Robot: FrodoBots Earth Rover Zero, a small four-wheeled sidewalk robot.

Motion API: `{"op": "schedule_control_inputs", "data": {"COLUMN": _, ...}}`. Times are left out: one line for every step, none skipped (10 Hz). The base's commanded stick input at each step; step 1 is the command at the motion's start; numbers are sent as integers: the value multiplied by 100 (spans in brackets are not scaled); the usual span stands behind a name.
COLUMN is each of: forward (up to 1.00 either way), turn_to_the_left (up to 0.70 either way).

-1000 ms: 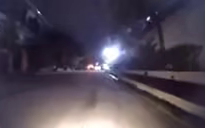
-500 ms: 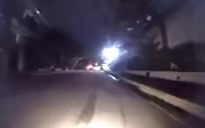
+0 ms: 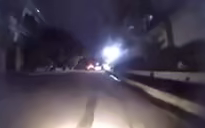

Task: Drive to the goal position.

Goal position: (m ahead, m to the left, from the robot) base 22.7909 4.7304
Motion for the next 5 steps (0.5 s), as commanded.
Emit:
{"op": "schedule_control_inputs", "data": {"forward": 70, "turn_to_the_left": -20}}
{"op": "schedule_control_inputs", "data": {"forward": 70, "turn_to_the_left": -35}}
{"op": "schedule_control_inputs", "data": {"forward": 70, "turn_to_the_left": -35}}
{"op": "schedule_control_inputs", "data": {"forward": 70, "turn_to_the_left": -35}}
{"op": "schedule_control_inputs", "data": {"forward": 70, "turn_to_the_left": -33}}
